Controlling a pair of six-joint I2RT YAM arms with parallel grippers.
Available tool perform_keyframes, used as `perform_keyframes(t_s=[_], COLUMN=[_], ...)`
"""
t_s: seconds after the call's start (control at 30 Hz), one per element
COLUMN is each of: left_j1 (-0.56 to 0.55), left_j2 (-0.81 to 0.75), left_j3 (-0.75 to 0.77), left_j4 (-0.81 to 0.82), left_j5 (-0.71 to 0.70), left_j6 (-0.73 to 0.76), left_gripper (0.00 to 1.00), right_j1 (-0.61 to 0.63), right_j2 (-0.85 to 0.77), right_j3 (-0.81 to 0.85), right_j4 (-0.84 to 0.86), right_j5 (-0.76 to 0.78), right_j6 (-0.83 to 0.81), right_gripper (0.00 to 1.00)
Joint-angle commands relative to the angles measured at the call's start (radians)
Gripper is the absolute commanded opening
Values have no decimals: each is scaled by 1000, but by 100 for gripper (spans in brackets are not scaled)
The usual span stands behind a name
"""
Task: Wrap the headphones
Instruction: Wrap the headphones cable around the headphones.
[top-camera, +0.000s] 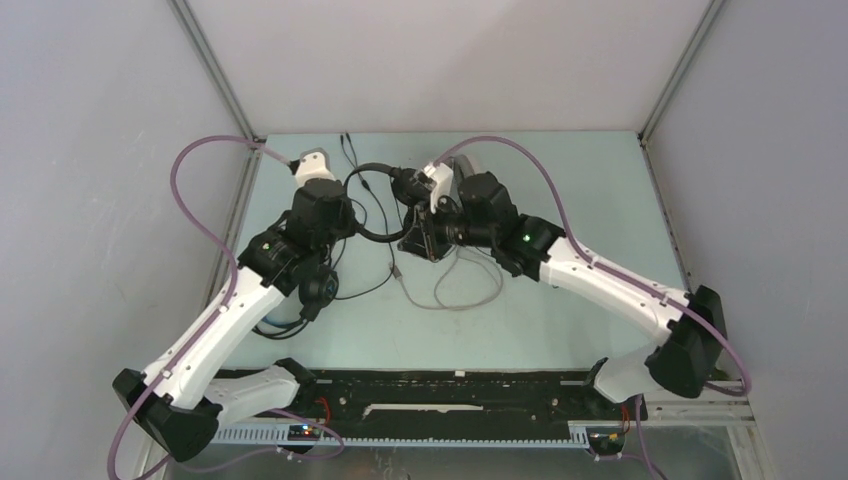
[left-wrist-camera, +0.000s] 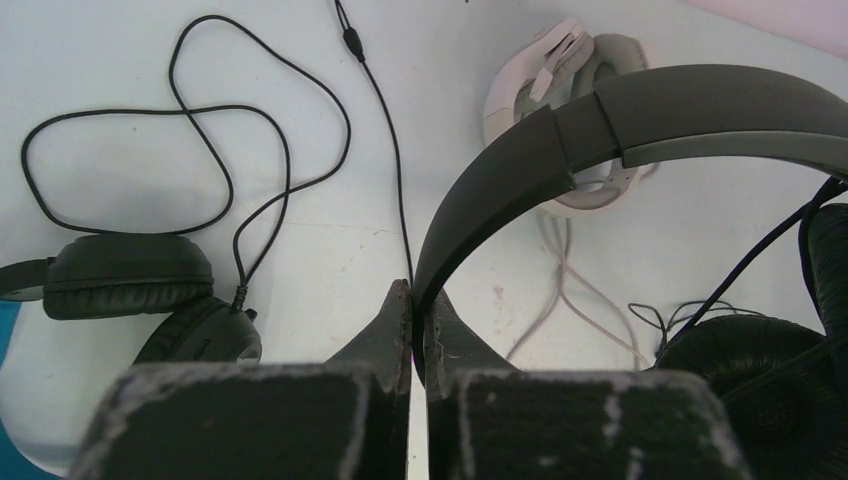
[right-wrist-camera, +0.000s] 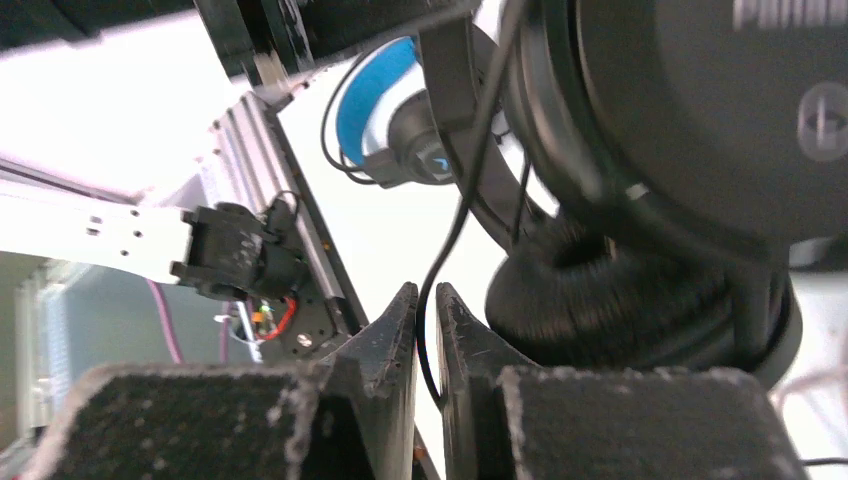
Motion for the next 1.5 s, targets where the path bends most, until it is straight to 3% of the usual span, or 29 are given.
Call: perform_keyframes(t_s=[0.0,0.23,0.5,0.73,0.97,1.47], left_j1=[17,31,35,40,39,44], left_j2=[-46,-71,-97,-115,-125,-135], left_j3=[54,71,80,90,86,74], left_j4=[68,66,80,90,100,136], left_j5=[41,103,163,217,251,316], left_j6=[-85,-111,-153,-180,-193,-221], left_gripper=[0,0,0,0,0,0], right_j1=[30,45,46,45,21,-11], right_j2=[-122,-218,-241,-300,-293,-226], right_j3=[-122,-328,-456,-679,-688,-688], right_j4=[149,382,486,844,903,951], right_j5=[155,148,100,43,32,2], right_j6=[-146,-285,-402,-571,-613,-670], right_gripper=[15,24,30,36,43,40])
